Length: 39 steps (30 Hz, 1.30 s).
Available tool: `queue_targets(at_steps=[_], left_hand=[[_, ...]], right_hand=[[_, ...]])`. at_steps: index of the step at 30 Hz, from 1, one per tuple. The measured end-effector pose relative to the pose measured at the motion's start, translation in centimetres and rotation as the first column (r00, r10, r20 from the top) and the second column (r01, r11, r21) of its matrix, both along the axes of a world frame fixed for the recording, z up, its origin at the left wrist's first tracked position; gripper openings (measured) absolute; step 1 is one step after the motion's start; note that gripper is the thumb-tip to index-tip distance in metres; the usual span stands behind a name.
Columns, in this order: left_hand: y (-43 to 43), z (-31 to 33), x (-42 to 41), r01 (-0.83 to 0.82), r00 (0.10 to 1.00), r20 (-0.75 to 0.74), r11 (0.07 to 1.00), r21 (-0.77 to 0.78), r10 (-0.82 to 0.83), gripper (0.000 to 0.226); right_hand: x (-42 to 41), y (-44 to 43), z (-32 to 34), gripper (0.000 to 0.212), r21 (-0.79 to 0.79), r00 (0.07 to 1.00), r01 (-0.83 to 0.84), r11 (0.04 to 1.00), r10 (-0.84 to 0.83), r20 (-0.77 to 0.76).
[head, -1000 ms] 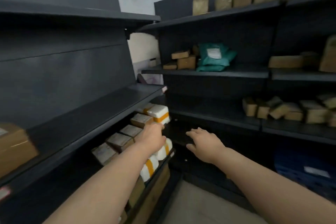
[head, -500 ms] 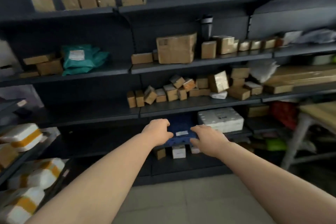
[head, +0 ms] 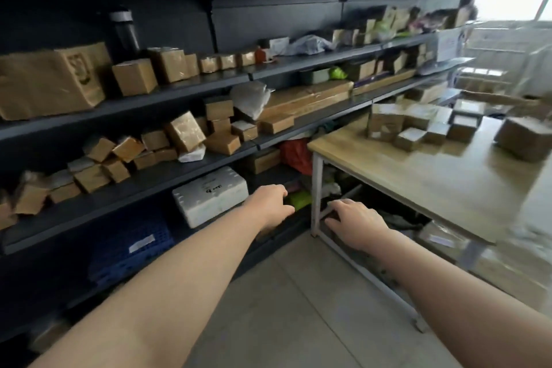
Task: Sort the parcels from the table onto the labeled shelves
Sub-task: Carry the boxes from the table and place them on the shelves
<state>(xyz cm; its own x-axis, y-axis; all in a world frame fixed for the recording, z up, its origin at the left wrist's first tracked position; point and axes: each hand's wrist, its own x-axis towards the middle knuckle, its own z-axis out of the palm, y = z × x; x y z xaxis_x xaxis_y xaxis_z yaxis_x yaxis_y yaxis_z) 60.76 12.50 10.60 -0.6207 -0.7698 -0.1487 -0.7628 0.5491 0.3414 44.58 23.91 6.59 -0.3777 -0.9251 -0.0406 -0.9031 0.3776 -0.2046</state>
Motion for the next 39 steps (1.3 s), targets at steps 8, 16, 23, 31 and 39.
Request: queue_targets(at_steps=[8, 16, 23, 31, 39], left_hand=[[-2.4, -1.0, -14.9, 0.232, 0.973, 0.007, 0.972, 0.028, -0.232, 0.052], [-9.6, -0.8, -29.3, 0.357, 0.934, -0.032, 0.932, 0.058, -0.355, 0.050], [-16.0, -2.0, -38.6, 0.374, 0.928, -0.046, 0.923, 0.096, -0.371, 0.054], [-18.6, -4.2, -48.0, 0.393, 0.920, -0.038, 0.912, 0.115, -0.391, 0.058], [-23.2, -3.4, -58.5, 0.362, 0.932, 0.012, 0.931, 0.048, -0.363, 0.055]], right_hand=[[-12.1, 1.4, -1.1, 0.052, 0.024, 0.967, 0.253, 0.967, -0.253, 0.040], [-23.6, -3.7, -0.4, 0.051, 0.074, 0.907, 0.419, 0.905, -0.421, 0.003], [-30.6, -8.1, -1.5, 0.050, 0.049, 0.854, 0.515, 0.856, -0.517, 0.059], [-39.9, -10.0, -2.4, 0.051, 0.078, 0.812, 0.576, 0.813, -0.581, 0.059], [-51.4, -16.8, -1.8, 0.048, 0.048, 0.845, 0.527, 0.849, -0.529, 0.082]])
